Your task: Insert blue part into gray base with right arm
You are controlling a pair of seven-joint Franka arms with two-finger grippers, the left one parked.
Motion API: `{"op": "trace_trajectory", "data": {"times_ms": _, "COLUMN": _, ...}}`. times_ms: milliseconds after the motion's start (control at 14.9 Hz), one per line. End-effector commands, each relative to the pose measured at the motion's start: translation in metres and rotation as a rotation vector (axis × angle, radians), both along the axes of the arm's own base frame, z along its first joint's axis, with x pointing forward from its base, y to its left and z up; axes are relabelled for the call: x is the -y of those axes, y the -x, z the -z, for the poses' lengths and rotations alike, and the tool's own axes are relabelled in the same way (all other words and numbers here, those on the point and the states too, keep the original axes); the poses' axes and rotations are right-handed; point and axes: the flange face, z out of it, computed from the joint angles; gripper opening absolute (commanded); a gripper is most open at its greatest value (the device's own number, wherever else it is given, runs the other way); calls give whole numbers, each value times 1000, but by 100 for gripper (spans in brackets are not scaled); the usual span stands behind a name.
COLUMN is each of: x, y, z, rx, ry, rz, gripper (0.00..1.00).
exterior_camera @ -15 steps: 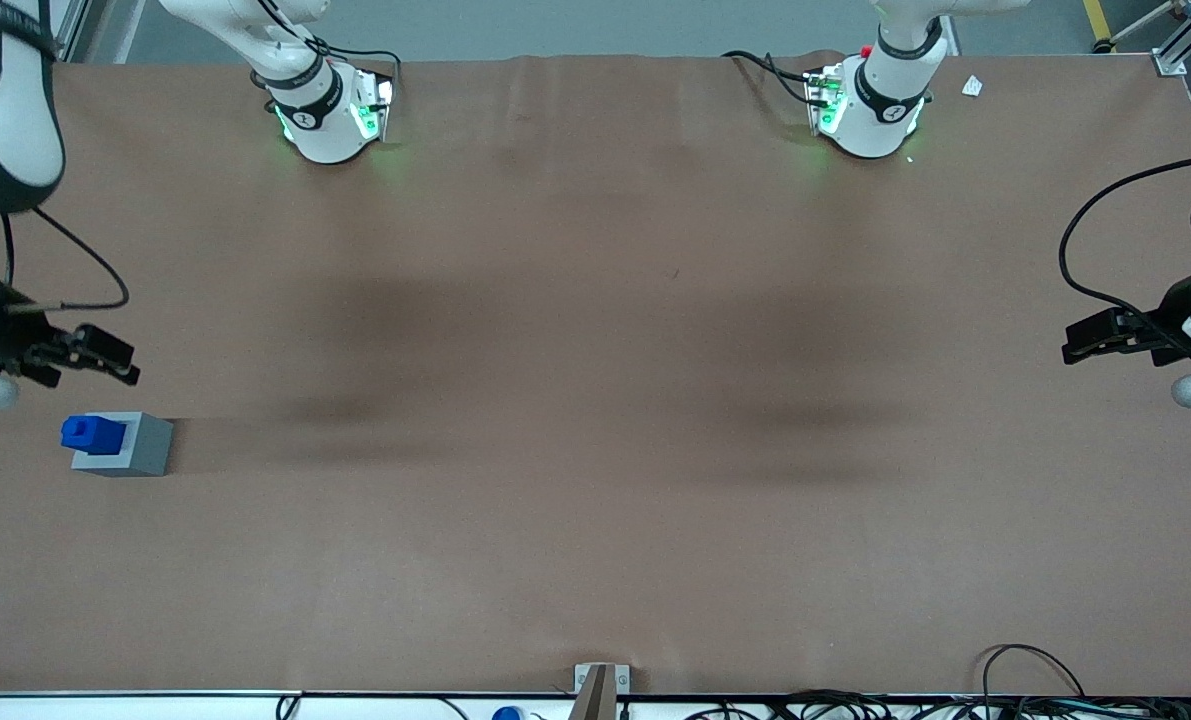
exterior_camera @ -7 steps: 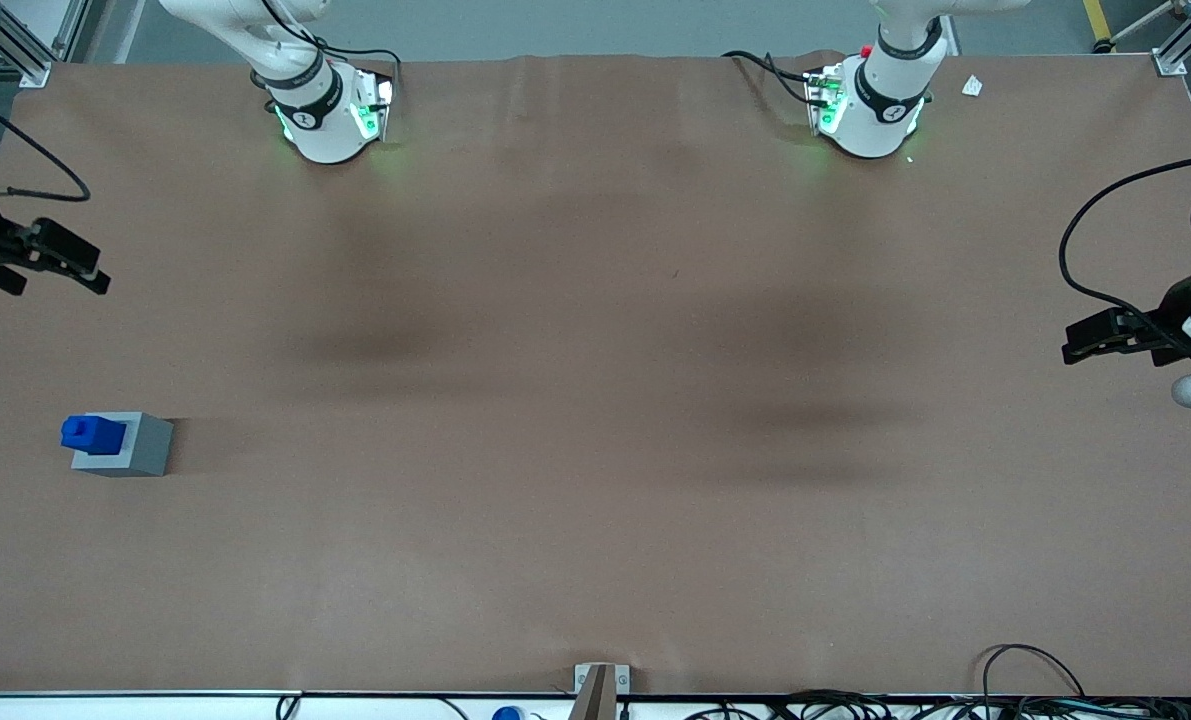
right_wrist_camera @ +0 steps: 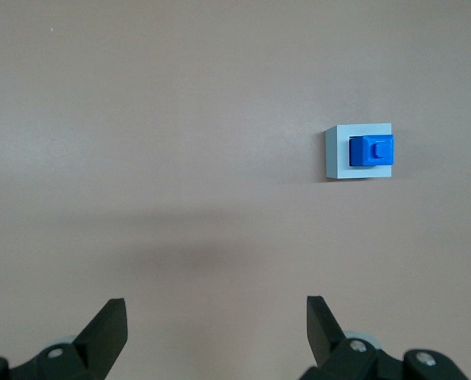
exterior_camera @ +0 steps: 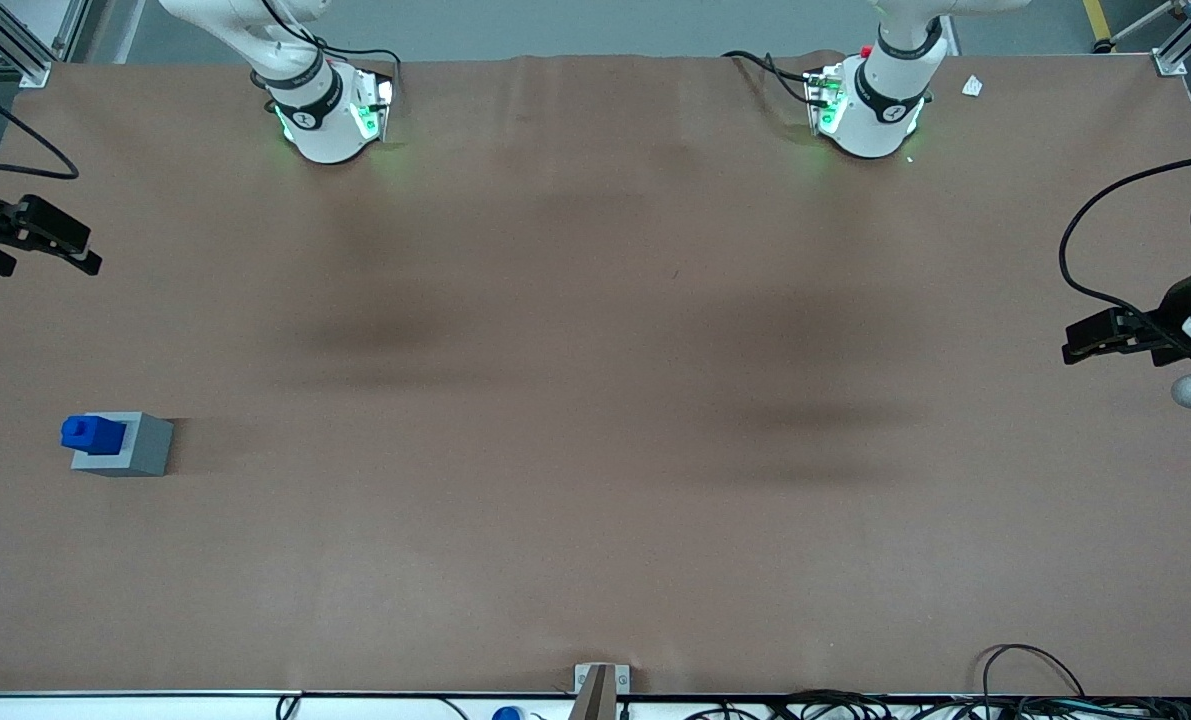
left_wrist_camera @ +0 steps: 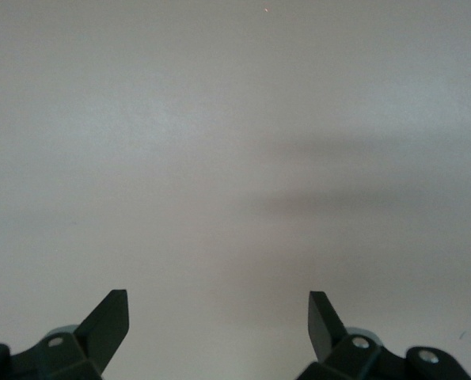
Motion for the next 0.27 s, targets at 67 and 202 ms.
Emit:
{"op": "trace_trajectory", "data": {"times_ms": 67, "x": -2, "y": 1, "z": -17, "rx": 23, "ry": 4, "rz": 18, "gripper": 100}}
{"op": "trace_trajectory", "data": {"times_ms": 202, "x": -3, "y": 0, "z": -20, "rx": 26, "ry": 4, "rz": 15, "gripper": 100}}
